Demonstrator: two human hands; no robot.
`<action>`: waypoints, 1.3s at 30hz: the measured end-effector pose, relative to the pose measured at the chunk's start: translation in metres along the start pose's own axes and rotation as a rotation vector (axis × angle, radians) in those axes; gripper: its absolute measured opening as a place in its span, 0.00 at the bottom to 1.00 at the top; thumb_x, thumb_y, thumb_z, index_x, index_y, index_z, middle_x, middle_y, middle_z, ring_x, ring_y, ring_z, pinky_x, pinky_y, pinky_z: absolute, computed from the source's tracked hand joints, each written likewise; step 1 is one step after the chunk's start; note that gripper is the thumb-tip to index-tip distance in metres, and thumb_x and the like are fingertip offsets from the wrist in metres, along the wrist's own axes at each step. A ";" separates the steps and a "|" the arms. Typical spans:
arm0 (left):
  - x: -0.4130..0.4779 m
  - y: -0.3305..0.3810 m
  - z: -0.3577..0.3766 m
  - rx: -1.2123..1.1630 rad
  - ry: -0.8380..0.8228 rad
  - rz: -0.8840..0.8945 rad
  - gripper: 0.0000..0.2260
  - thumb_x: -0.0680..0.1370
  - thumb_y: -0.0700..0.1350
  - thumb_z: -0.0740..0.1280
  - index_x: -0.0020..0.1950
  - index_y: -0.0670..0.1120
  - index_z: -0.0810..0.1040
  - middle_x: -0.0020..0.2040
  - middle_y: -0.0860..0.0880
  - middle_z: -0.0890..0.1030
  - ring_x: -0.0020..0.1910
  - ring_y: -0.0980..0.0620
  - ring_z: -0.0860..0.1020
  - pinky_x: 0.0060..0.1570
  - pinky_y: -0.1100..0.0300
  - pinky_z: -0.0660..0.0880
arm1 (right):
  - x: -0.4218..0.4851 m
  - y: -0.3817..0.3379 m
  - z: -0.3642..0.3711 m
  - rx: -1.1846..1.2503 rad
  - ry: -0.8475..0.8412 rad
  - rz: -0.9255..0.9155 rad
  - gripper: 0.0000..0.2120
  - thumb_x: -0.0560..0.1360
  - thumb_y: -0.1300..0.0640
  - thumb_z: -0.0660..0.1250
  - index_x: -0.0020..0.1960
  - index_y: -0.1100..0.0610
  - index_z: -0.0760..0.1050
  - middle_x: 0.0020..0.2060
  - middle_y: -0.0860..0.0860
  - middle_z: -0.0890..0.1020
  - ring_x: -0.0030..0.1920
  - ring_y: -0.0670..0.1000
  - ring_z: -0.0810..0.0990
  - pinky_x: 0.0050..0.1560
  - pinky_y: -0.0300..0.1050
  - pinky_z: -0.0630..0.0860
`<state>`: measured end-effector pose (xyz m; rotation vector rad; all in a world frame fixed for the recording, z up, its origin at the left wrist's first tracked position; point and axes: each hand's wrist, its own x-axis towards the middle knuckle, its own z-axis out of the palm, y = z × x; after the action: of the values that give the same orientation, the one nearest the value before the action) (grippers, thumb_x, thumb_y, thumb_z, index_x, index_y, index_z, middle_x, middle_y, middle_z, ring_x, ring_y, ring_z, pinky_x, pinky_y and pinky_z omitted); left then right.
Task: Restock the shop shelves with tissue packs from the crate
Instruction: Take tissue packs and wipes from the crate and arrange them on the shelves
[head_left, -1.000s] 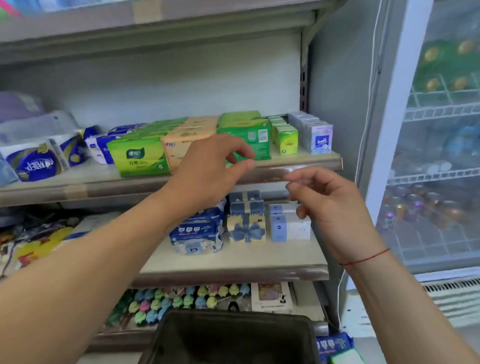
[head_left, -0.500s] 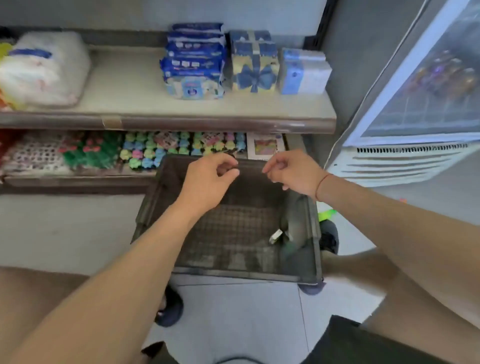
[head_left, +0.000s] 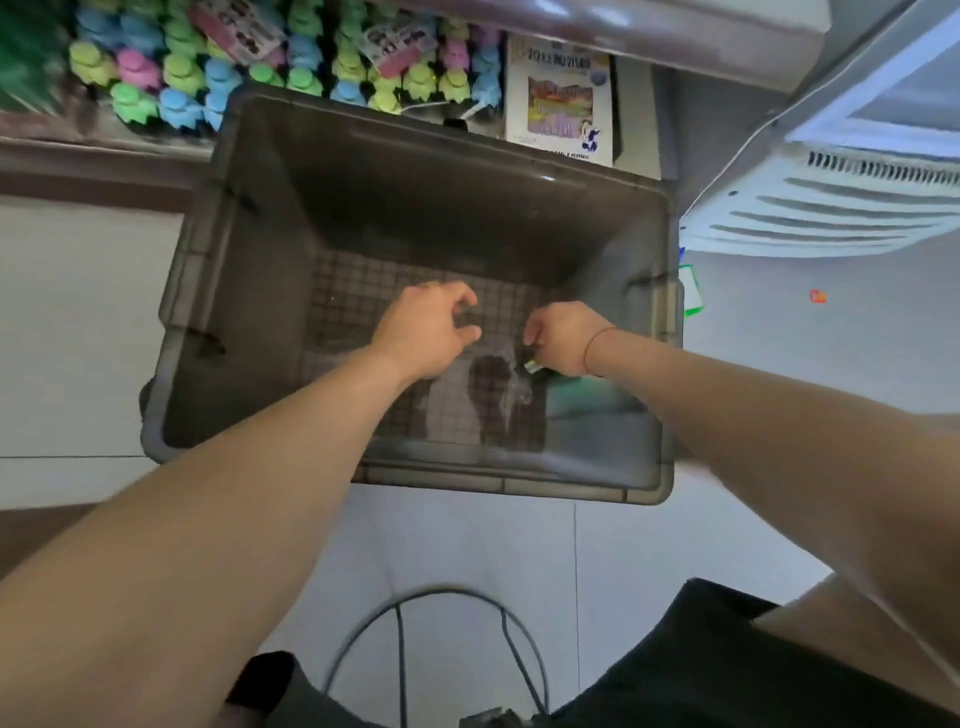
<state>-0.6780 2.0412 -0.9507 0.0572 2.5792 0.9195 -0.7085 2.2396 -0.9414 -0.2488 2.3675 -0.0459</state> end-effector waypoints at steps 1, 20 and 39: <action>0.006 -0.003 0.008 0.000 -0.026 -0.011 0.17 0.76 0.53 0.73 0.64 0.52 0.79 0.59 0.49 0.82 0.55 0.48 0.81 0.60 0.49 0.78 | 0.010 0.000 0.011 -0.057 -0.027 -0.009 0.13 0.76 0.58 0.67 0.59 0.56 0.82 0.57 0.55 0.84 0.62 0.58 0.81 0.61 0.43 0.75; 0.080 -0.051 0.086 -0.012 -0.203 -0.079 0.20 0.78 0.51 0.72 0.69 0.54 0.75 0.66 0.47 0.77 0.61 0.46 0.77 0.60 0.49 0.77 | 0.109 0.017 0.074 -0.301 -0.125 0.024 0.17 0.78 0.61 0.64 0.66 0.55 0.76 0.63 0.57 0.79 0.64 0.62 0.78 0.60 0.54 0.77; -0.026 0.067 -0.056 -0.224 0.179 0.117 0.06 0.77 0.49 0.74 0.53 0.53 0.82 0.47 0.55 0.81 0.43 0.58 0.80 0.46 0.62 0.74 | -0.067 -0.008 -0.088 0.627 0.193 -0.203 0.15 0.72 0.66 0.76 0.50 0.58 0.71 0.47 0.54 0.81 0.43 0.52 0.85 0.45 0.49 0.85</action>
<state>-0.6822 2.0556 -0.8611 0.0657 2.6379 1.3051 -0.7207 2.2416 -0.8314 -0.1800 2.3721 -0.9243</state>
